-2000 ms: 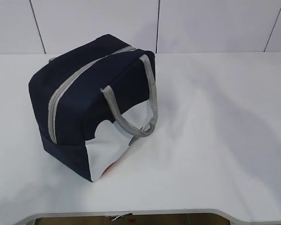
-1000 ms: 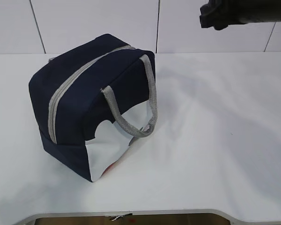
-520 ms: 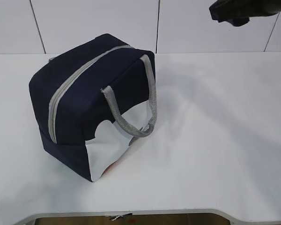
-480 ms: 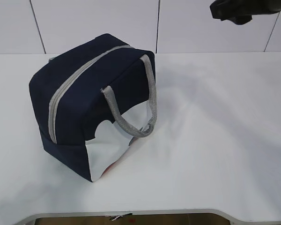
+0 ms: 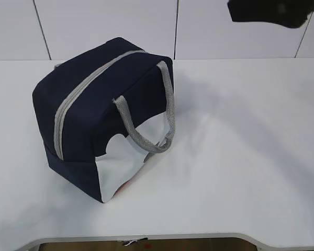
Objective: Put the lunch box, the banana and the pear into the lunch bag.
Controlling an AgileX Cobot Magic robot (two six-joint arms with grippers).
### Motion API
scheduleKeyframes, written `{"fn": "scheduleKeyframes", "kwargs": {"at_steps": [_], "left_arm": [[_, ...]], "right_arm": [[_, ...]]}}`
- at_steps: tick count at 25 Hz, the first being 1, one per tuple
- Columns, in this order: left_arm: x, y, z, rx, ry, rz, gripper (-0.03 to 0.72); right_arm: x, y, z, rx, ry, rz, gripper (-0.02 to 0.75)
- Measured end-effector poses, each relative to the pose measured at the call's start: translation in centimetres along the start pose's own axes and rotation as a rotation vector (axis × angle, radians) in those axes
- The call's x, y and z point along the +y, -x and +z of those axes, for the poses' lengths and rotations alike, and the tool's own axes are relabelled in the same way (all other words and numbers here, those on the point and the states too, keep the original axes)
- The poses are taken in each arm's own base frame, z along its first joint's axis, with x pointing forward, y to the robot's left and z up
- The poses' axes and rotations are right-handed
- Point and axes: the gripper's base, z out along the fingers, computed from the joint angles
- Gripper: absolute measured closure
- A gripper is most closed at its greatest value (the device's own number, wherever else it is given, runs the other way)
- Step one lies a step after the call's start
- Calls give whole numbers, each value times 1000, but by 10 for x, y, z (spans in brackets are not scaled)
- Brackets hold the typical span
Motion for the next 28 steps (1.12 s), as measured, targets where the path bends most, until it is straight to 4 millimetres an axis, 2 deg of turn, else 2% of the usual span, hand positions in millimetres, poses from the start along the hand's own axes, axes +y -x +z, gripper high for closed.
{"fn": "scheduleKeyframes", "kwargs": {"at_steps": [5, 10, 16, 20, 25, 28], "left_arm": [[0, 0, 0, 0, 0, 0, 451], [0, 0, 0, 0, 0, 0, 451], [0, 0, 0, 0, 0, 0, 451], [0, 0, 0, 0, 0, 0, 451], [0, 0, 0, 0, 0, 0, 451], [0, 0, 0, 0, 0, 0, 451]], "right_arm": [[16, -19, -23, -5, 5, -1, 316], [34, -39, -60, -41, -37, -2, 316], [49, -67, -108, -79, -173, 95, 316], [66, -92, -133, -118, -190, 121, 316], [90, -131, -155, -139, -182, 134, 316], [100, -147, -168, -142, -190, 127, 316]]}}
